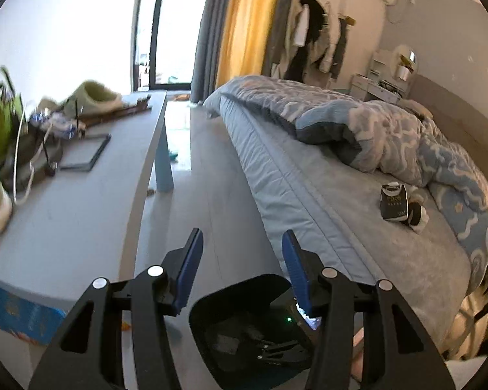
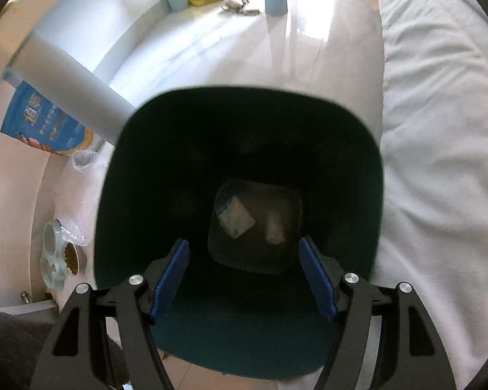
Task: Collect trash
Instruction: 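Open the left gripper over the bin while the right gripper releases the bubble wrap, then move both grippers back toward the items on the bed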
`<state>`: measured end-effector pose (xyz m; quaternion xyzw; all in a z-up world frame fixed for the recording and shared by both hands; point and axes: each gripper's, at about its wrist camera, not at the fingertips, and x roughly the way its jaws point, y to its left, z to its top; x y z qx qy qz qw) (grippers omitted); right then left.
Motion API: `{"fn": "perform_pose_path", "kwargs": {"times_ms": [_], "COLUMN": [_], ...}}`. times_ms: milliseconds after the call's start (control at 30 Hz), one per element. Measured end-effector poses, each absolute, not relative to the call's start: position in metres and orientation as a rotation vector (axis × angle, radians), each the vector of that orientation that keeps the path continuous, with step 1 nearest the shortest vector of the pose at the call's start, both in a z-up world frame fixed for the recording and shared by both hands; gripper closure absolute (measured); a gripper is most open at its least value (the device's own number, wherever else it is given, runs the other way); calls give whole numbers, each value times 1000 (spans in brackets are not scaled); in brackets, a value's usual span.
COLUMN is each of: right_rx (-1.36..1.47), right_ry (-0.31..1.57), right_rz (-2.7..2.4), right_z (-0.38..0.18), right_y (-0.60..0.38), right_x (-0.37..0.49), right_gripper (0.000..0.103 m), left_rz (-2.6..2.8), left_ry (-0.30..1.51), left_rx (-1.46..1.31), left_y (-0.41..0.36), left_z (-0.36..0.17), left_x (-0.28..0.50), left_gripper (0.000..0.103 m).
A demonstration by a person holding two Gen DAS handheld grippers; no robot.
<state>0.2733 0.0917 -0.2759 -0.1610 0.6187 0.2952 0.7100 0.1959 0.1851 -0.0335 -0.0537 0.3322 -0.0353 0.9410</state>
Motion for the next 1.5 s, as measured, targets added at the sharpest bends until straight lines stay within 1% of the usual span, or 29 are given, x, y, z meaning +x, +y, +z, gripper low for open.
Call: {"fn": "perform_pose_path", "kwargs": {"times_ms": [333,433,567,633,833,1000,1267,1367,1500], "right_rx": [-320,-298,-259,-237,-218,-190,-132,-117,-100], "right_ry": [1170,1093,1018,983,903,865,835,822,807], "right_rz": [728,737,745,746,727,701,643,626,595], "right_z": [-201,-174,-150,-139,-116,-104,-92,-88,-85], "right_y": [82,70,55,47,20,-5,-48,-62,-82], "right_x": [270,273,276,276,276,278,288,289,292], "right_gripper": [32,32,32,32,32,32,32,32,32], "left_rz": [-90,-82,-88,-95,-112,-126,-149,-155,-175], "left_ry": [598,575,573,572,571,571,578,578,578], "left_rx": [-171,-173,-191,-184,-180,-172,-168,-157,-168], "left_y": [182,178,169,160,140,124,100,90,81], "left_z": [-8,-2,2,4,5,5,1,0,-2], "left_x": [201,201,205,208,219,225,235,237,241], "left_gripper": [48,43,42,39,37,30,25,20,20]}}
